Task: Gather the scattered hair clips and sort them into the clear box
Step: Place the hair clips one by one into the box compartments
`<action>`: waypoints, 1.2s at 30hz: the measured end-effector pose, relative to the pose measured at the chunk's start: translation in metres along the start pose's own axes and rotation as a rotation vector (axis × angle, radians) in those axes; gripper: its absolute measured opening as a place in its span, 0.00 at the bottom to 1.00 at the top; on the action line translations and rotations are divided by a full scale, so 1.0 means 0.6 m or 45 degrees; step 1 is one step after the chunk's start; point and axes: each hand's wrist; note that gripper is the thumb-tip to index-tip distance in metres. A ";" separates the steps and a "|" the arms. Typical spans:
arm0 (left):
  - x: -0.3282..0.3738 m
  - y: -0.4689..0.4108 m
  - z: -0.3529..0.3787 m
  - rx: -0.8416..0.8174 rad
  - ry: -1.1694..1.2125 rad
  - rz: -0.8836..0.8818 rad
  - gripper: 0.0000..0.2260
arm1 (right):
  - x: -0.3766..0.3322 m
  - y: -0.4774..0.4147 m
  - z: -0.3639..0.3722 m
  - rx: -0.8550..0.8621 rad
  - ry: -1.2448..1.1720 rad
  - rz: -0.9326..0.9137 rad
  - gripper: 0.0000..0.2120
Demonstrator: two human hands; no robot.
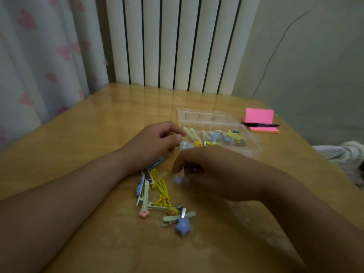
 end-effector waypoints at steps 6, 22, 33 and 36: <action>0.003 0.001 0.002 0.017 -0.023 -0.013 0.07 | 0.097 0.002 -0.044 0.788 -0.206 0.377 0.02; 0.003 0.001 0.003 0.001 -0.033 -0.008 0.07 | 0.174 -0.025 -0.015 0.668 0.286 0.696 0.07; 0.002 0.002 0.002 0.016 -0.043 0.004 0.07 | 0.149 -0.014 -0.009 0.862 0.244 0.560 0.07; 0.001 0.001 0.002 0.018 -0.046 0.001 0.07 | 0.126 -0.011 -0.011 1.002 0.153 0.410 0.06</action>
Point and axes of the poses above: each hand's wrist, its own y-axis away from the middle knuckle, its own z-axis out of the palm, x = y × z, and after that the axes turned 9 degrees about x, right-handed
